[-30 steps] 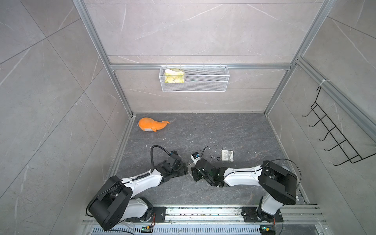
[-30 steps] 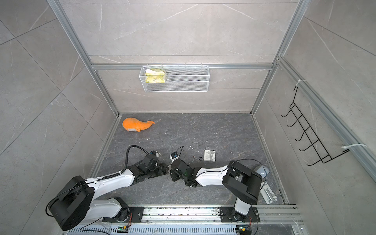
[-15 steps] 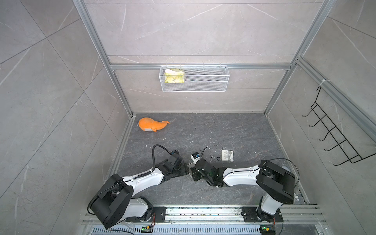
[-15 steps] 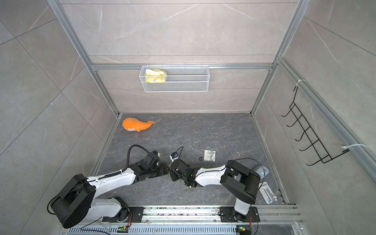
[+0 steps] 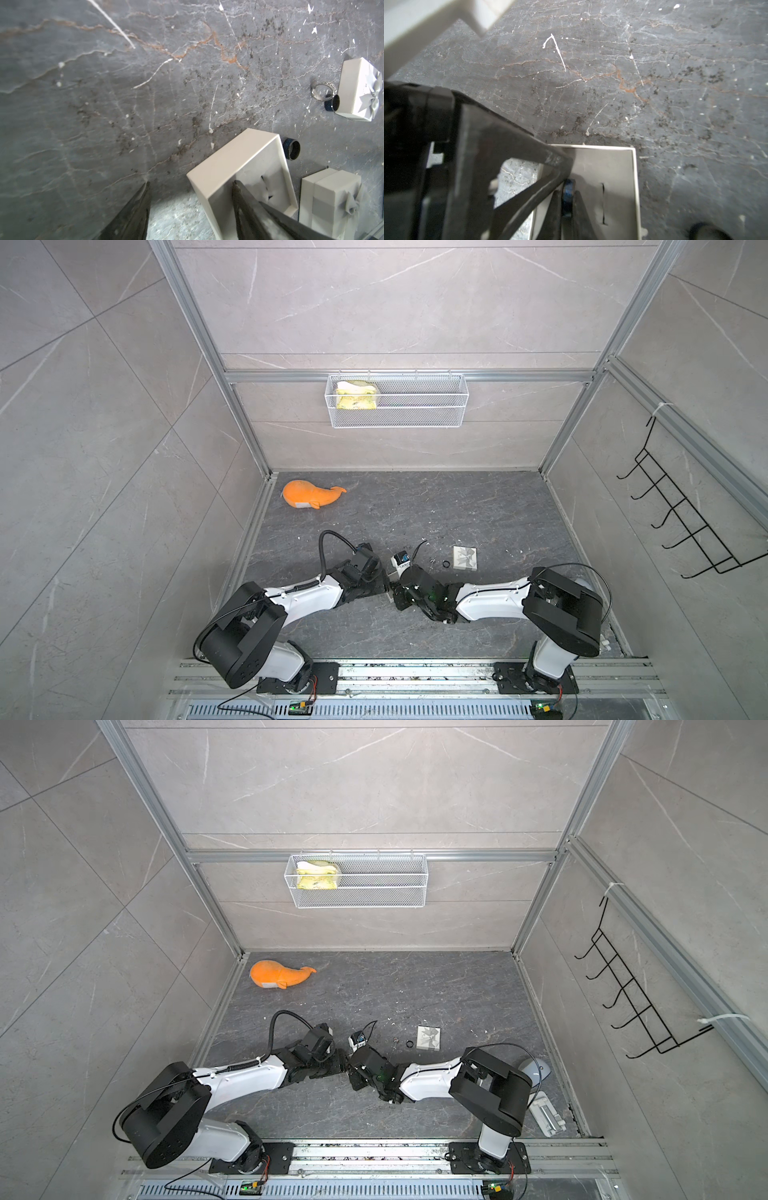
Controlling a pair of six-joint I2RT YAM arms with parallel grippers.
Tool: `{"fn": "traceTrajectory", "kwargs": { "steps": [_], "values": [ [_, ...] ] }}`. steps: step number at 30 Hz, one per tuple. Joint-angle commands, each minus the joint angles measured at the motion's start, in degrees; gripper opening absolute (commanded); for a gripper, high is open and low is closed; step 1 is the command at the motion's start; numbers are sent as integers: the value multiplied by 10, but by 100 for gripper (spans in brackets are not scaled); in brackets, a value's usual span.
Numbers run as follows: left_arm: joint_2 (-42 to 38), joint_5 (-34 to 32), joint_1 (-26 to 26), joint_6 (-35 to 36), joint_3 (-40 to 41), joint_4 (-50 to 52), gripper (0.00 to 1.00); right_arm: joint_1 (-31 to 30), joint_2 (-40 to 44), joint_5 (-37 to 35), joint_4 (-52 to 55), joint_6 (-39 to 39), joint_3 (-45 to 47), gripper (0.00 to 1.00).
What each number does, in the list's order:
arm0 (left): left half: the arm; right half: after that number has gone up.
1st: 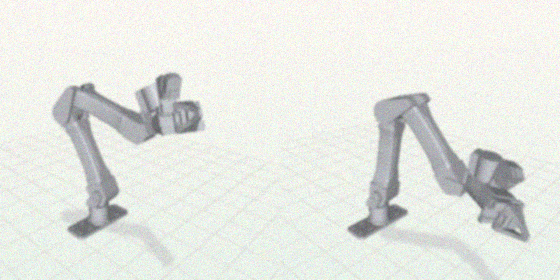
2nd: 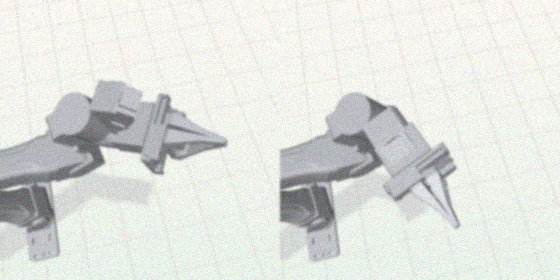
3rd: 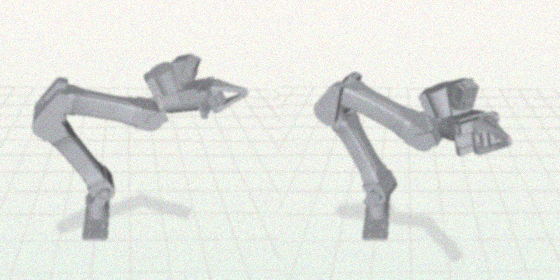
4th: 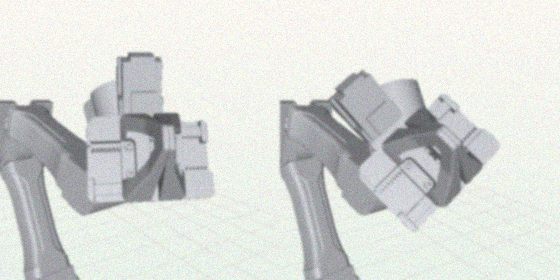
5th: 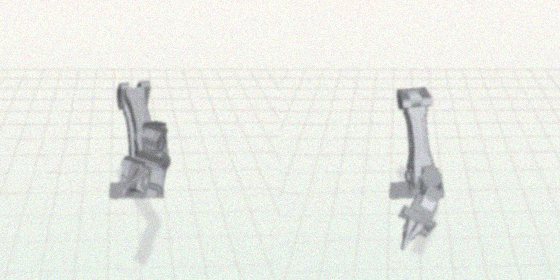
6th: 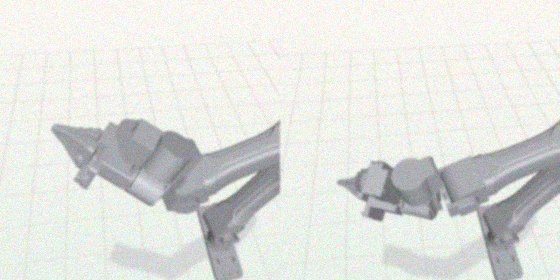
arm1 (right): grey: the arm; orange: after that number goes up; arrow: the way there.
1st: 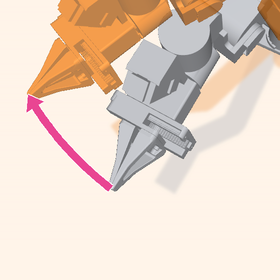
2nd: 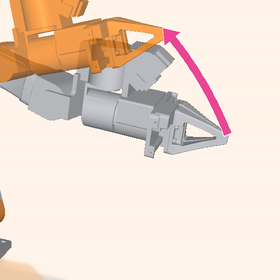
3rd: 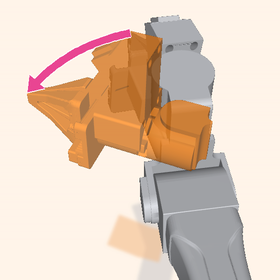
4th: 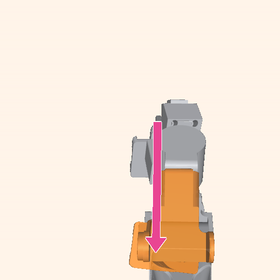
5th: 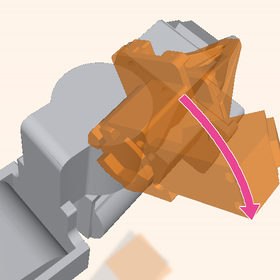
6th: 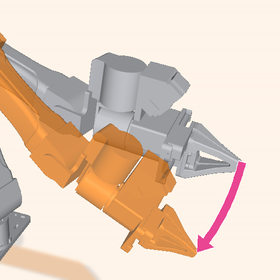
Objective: Take the rings out of the lift-off lid box
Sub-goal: Take out the ring from the jewelry box.
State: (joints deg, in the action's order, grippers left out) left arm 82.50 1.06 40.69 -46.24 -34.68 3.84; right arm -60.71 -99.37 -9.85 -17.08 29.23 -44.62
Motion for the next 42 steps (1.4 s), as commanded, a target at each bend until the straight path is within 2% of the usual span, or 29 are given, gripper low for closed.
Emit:
{"fn": "traceTrajectory", "kwargs": {
  "steps": [1, 7, 13, 18, 42],
  "values": [
    [32, -6, 7, 5, 2, 56, 59, 2, -9, -1, -24, 13, 8, 0],
    [53, -8, 10, 4, 11, 47, 54, 1, 8, -21, -33, 17, 21, 0],
    [82, -11, 16, 4, 16, 33, 43, 2, 14, -30, -56, 29, 35, 0],
    [93, -16, 17, 4, 20, 30, 39, 5, 19, -28, -82, 39, 49, 0],
    [108, -30, 24, 15, 25, 29, 32, 11, 39, -71, -204, 50, 110, 0]
  ]
}}
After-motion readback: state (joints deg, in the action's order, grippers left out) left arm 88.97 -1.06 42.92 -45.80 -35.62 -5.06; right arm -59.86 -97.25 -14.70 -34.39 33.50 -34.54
